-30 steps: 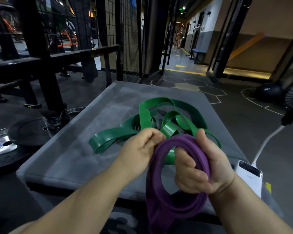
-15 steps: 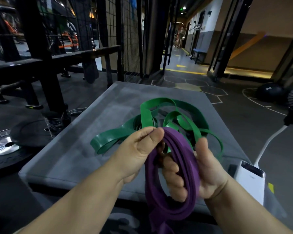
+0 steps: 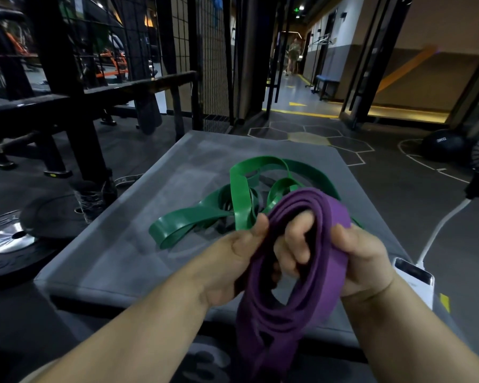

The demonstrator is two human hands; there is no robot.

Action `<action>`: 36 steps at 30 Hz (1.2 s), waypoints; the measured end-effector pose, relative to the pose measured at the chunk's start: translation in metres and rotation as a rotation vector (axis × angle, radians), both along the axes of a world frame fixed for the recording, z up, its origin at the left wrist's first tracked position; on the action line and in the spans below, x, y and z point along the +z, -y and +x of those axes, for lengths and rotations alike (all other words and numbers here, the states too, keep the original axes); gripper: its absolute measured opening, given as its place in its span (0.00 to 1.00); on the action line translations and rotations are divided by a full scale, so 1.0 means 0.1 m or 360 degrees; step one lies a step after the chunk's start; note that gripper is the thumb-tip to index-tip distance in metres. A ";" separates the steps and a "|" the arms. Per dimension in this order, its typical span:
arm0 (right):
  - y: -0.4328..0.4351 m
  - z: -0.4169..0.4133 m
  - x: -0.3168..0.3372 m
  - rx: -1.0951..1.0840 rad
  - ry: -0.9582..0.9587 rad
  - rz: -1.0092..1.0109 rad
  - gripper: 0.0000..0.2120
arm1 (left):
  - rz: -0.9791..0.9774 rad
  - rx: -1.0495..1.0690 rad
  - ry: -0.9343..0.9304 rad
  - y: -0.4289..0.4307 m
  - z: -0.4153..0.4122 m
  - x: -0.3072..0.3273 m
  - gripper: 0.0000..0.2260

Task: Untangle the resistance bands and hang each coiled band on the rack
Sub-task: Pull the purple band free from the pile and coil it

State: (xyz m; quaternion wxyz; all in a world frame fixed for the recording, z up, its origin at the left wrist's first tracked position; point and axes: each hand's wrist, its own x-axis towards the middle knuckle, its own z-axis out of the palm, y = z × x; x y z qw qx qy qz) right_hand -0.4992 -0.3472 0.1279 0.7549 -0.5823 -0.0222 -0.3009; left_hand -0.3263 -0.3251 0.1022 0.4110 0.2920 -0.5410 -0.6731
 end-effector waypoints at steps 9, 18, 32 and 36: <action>0.08 -0.12 0.17 -0.0082 0.0484 0.0412 0.25 | 0.0057 -0.0192 0.0116 -0.03 -0.05 -0.30 0.45; 0.12 -0.38 0.36 -0.0276 0.0767 0.0517 0.31 | 0.0410 -0.0155 0.0056 -0.04 -0.22 -0.43 0.10; 0.24 -0.55 0.16 -0.0157 0.0953 0.0932 0.30 | 0.0898 0.0619 -0.0596 0.28 0.22 -0.11 0.12; 0.25 -0.60 0.21 -0.0225 0.1049 0.0969 0.30 | 0.0468 0.0510 0.0021 0.23 0.32 -0.04 0.13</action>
